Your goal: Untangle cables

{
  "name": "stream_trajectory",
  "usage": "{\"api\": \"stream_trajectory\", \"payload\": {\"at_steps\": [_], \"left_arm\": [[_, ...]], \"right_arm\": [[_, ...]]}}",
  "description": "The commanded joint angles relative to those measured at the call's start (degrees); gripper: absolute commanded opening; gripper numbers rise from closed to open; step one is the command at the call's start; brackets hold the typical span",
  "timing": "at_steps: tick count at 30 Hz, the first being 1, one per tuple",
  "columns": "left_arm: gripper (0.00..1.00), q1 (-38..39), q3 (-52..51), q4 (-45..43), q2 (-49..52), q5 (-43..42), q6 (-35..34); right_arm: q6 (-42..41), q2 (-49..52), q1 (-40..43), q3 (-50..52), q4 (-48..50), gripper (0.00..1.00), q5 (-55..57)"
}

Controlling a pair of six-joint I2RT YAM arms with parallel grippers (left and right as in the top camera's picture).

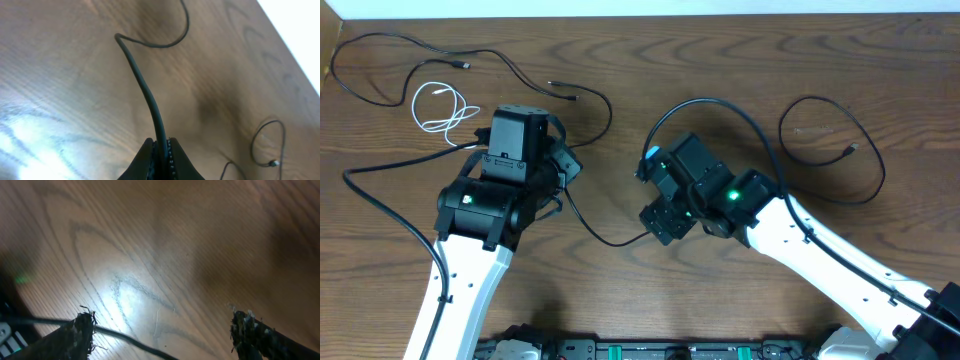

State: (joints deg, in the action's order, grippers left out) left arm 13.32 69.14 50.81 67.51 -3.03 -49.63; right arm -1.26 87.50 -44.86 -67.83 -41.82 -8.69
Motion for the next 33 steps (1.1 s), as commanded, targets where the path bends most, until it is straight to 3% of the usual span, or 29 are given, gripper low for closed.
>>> {"api": "stream_trajectory", "payload": {"at_steps": [1,6,10,15,21,28,33], "left_arm": [[0.08,-0.6,0.5,-1.7,0.3,0.7,-1.6],[0.08,-3.8,0.5,-3.5,0.3,0.7,-1.9],[0.08,-7.6,0.5,-2.9,0.6,-0.8,-2.2],[0.08,-10.5,0.5,-2.9,0.6,-14.0,-2.1],[0.08,-10.5,0.5,-3.1,0.6,-23.6,-2.2],[0.08,-10.5,0.5,-3.1,0.6,-24.6,-2.2],[0.08,-10.5,0.5,-3.1,0.6,-20.2,-2.2]], "right_arm": [[7.5,0.0,-2.4,0.4,-0.2,0.85,1.9],[15.5,0.0,-5.9,0.4,-1.3,0.86,1.9],[16.6,0.0,-7.6,0.4,-0.5,0.86,1.9],[19.3,0.1,-8.9,0.4,0.9,0.86,2.3],[19.7,1.1,-9.0,0.4,5.9,0.84,7.0],[18.9,6.8,-10.5,0.4,6.3,0.85,6.1],[18.9,7.1,-12.6,0.4,7.3,0.85,5.6]]}}
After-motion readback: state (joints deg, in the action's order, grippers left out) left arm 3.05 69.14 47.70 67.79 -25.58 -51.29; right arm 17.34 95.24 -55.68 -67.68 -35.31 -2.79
